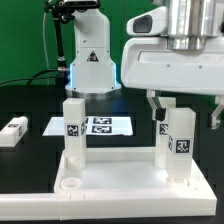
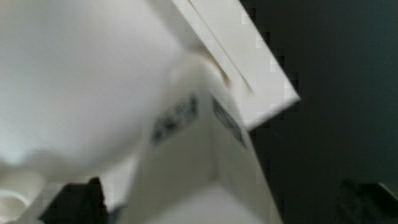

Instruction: Assemble desk

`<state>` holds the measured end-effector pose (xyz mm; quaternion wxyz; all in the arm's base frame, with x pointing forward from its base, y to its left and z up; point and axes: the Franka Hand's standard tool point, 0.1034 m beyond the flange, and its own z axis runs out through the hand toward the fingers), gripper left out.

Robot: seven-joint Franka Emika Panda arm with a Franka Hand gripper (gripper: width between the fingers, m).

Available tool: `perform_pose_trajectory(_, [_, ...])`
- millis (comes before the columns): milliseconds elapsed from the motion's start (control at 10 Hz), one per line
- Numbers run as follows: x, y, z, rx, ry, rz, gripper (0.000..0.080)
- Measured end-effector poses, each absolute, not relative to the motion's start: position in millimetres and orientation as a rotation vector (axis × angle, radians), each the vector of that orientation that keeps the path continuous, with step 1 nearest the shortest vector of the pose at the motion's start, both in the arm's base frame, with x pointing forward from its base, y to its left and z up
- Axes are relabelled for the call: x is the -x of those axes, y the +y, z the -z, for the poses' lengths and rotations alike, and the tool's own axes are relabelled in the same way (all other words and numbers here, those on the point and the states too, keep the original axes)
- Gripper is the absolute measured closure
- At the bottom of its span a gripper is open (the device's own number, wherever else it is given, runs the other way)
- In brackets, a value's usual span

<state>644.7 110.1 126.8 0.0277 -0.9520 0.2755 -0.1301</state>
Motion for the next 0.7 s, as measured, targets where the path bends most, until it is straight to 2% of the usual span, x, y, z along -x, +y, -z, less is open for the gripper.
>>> perform_pose_trajectory(700, [-647.2, 108.9, -122.8, 3.09, 0.304, 0.43, 0.015])
